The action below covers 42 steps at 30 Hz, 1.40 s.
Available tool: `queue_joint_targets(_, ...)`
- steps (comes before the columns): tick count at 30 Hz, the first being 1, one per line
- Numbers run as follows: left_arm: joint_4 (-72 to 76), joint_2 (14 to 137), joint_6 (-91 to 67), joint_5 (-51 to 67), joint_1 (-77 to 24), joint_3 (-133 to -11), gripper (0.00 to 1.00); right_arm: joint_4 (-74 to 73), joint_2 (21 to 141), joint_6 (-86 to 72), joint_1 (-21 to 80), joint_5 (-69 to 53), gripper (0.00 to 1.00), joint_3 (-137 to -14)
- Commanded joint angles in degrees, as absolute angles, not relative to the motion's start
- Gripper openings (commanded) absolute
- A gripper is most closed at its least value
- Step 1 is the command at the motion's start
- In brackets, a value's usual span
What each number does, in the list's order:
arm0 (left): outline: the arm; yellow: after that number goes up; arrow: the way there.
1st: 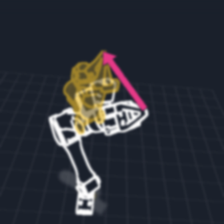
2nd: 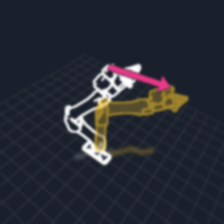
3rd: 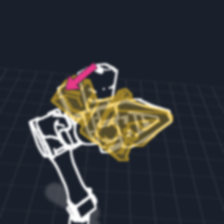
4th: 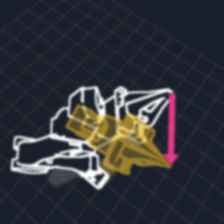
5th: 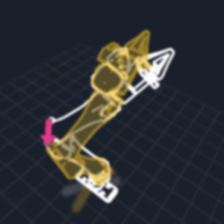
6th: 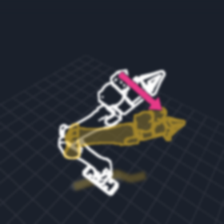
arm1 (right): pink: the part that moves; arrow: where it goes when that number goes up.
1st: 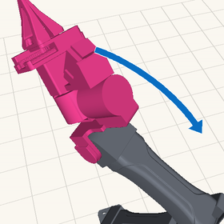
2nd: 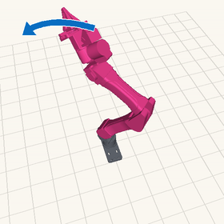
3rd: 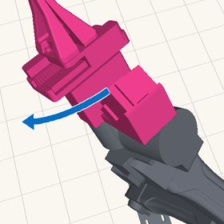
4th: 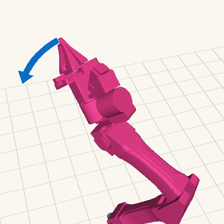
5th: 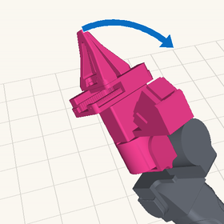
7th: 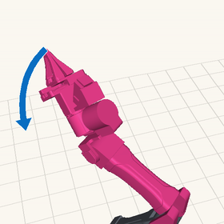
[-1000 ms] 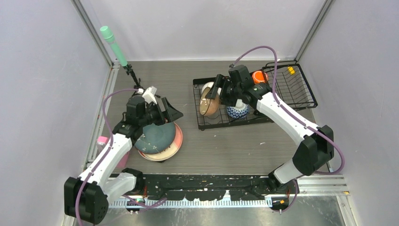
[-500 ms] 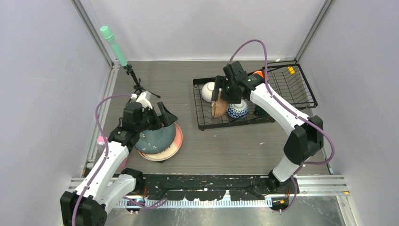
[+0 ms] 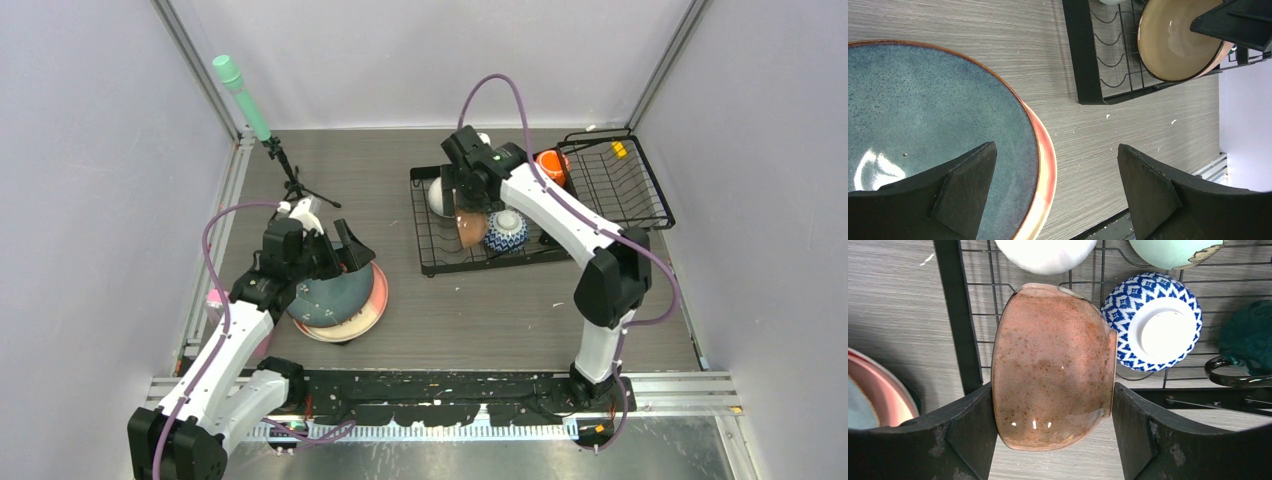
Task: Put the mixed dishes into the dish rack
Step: Turn the bowl upside down on the dish rack.
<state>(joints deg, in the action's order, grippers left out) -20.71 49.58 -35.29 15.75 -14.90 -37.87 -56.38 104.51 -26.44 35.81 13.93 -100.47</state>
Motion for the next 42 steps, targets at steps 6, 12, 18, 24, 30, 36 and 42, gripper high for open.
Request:
queue_joint_targets(6, -21.53, 48.31, -33.59, 14.76, -14.94, -38.42, 0.94, -61.96, 109.34, -22.25, 40.35, 26.73, 0.28, -110.21)
queue_joint_targets(12, -21.71, 48.13, -33.5, 14.62, -14.94, -38.62, 0.94, -65.48, 114.43, -20.18, 43.33, 34.38, 0.28, -114.09)
queue_joint_targets(18, -22.31, 48.02, -33.23, 14.27, -14.94, -38.97, 0.94, -67.86, 119.57, -18.69, 45.9, 39.16, 0.29, -116.79)
queue_joint_targets(24, -23.61, 46.79, -33.05, 13.25, -14.94, -39.02, 0.94, -68.47, 123.33, -18.58, 47.72, 41.98, 0.33, -117.59)
queue_joint_targets(30, -24.79, 45.57, -33.05, 12.48, -14.94, -39.01, 0.94, -68.55, 126.27, -19.04, 47.99, 39.11, 0.44, -117.37)
queue_joint_targets(36, -25.3, 45.06, -33.05, 12.03, -14.96, -39.27, 0.95, -67.87, 127.01, -19.63, 48.07, 35.59, 0.54, -117.07)
queue_joint_targets(42, -25.19, 45.87, -33.31, 12.49, -14.94, -39.72, 0.95, -66.96, 127.49, -20.15, 48.14, 33.92, 0.61, -116.72)
